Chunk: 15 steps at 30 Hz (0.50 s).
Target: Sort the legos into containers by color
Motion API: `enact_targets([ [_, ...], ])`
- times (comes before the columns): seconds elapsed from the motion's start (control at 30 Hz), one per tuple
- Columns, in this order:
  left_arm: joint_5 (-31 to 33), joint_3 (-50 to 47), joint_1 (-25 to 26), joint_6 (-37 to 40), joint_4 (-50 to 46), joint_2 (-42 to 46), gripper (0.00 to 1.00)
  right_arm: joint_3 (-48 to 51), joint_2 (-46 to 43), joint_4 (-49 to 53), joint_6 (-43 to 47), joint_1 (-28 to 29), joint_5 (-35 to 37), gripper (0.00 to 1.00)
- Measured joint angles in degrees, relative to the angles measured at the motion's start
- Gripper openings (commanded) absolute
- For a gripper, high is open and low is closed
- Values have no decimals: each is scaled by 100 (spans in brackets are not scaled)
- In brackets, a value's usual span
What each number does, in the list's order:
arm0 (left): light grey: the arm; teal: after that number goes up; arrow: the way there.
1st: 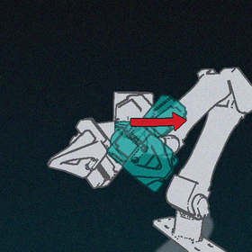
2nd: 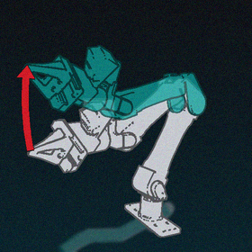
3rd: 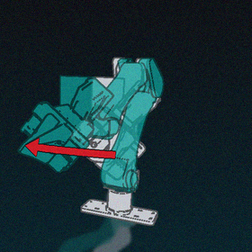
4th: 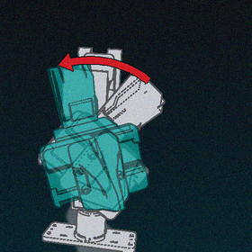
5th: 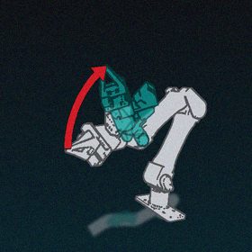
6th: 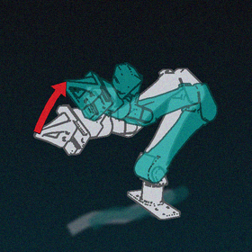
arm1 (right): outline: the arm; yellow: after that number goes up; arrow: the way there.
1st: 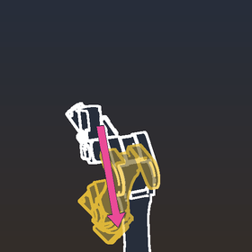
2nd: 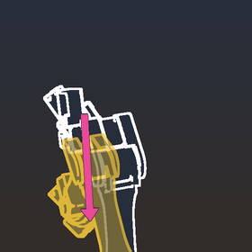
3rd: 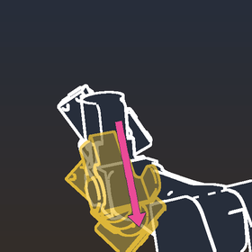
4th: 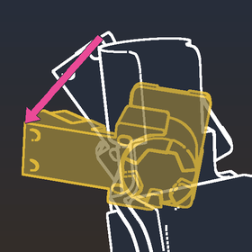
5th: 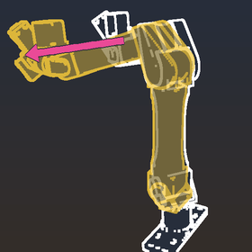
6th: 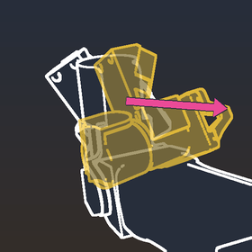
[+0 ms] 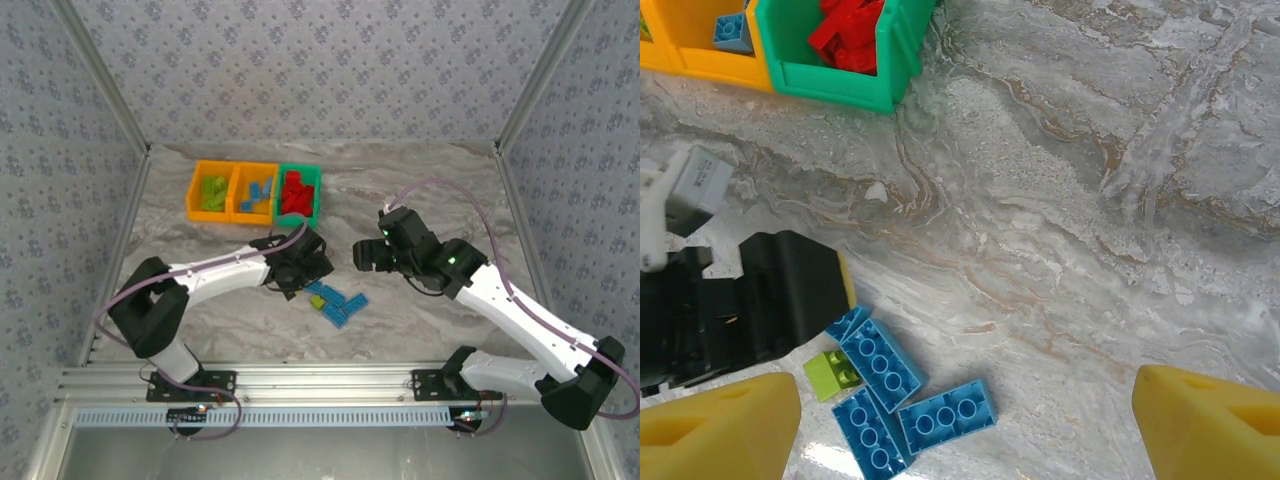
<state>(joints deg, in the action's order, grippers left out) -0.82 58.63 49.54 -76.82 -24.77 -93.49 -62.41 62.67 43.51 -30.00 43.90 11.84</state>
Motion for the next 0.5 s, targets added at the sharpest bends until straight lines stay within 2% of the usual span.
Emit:
enact_targets([
  [0.3, 22, 426, -2, -177, -496, -688, 84, 2, -2, 4, -66, 0, 87, 89],
  [0.4, 35, 505, -11, -188, -595, -879, 76, 2, -2, 4, -90, 0, 90, 89],
  [0.5, 118, 647, -31, -133, -822, -1005, 62, 2, -13, 9, -120, 0, 92, 89],
])
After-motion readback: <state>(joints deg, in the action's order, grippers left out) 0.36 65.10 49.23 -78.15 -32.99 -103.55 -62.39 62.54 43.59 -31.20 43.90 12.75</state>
